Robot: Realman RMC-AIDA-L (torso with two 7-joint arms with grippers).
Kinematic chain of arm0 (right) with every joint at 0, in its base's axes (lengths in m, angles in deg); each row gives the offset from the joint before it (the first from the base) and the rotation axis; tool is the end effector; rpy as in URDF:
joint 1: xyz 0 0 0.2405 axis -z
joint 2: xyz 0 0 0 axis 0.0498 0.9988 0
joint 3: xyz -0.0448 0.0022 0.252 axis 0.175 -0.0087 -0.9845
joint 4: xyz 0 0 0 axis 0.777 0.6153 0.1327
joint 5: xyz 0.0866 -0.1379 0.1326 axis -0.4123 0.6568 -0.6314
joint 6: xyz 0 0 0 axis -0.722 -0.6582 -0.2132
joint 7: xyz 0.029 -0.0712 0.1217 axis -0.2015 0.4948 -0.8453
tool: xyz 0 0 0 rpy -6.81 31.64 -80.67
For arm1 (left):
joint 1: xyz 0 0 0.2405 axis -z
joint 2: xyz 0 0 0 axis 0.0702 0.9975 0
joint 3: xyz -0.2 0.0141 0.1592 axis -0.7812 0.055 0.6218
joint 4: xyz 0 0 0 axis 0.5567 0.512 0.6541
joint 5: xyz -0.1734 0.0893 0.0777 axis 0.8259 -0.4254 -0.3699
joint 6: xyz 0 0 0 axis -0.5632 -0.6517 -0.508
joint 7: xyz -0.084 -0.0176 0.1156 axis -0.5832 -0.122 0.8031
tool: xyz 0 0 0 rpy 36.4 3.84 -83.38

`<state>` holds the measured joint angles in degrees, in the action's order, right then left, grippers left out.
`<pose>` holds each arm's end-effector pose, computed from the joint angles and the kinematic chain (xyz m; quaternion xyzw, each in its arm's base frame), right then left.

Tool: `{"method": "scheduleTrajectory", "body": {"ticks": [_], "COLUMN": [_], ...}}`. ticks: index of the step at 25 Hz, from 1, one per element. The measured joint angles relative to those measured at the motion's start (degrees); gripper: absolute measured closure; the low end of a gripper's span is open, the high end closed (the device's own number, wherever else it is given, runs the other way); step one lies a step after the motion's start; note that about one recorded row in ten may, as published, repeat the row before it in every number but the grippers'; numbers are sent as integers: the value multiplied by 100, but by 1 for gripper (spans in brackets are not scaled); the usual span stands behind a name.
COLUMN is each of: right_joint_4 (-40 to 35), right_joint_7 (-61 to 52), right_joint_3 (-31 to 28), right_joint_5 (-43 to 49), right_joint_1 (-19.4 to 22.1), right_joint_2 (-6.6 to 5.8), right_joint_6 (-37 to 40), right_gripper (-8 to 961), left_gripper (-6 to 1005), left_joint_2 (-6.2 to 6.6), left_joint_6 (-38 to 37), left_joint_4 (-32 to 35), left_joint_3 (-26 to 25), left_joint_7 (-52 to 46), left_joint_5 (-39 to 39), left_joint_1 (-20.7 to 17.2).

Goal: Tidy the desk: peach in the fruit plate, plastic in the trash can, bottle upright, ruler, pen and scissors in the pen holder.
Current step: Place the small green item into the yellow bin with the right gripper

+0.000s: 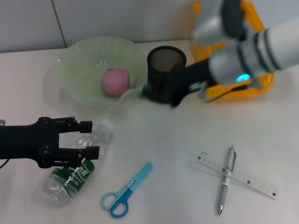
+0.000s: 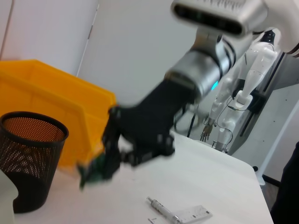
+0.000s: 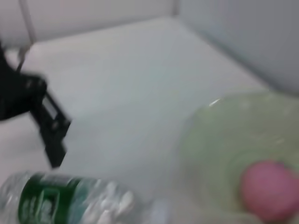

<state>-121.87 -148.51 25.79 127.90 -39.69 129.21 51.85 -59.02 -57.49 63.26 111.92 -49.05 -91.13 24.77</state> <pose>0.1429 0.3868 -0.0212 -0.9770 0.1411 0.0492 0.1519 -0.2532 0.3094 0.0325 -0.9471 -0.2114 -0.2416 0.0001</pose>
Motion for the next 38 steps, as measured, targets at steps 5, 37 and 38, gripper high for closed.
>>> {"method": "scheduleTrajectory", "body": {"ticks": [5,37,38], "right_joint_4": [-517,826,821], "right_joint_7": [-43,-329,-341], "right_joint_3": [-1059,-2298,-2298], "right_joint_5": [-113,532,534], "right_joint_1": [249,-25,-14], "right_joint_2": [11,-64,-65], "right_joint_6": [204,-1991,-1989], "right_gripper": [873,598,519], "left_gripper": [229,235,235], "left_joint_2": [-1,-44,-44], "left_joint_6": [-4,-7,-7], "left_joint_4": [2,3,2], "left_joint_3": [-8,-17,-17], "left_joint_7": [0,-53,-53], "left_joint_5": [0,26,26], "left_joint_1": [29,115,116]}}
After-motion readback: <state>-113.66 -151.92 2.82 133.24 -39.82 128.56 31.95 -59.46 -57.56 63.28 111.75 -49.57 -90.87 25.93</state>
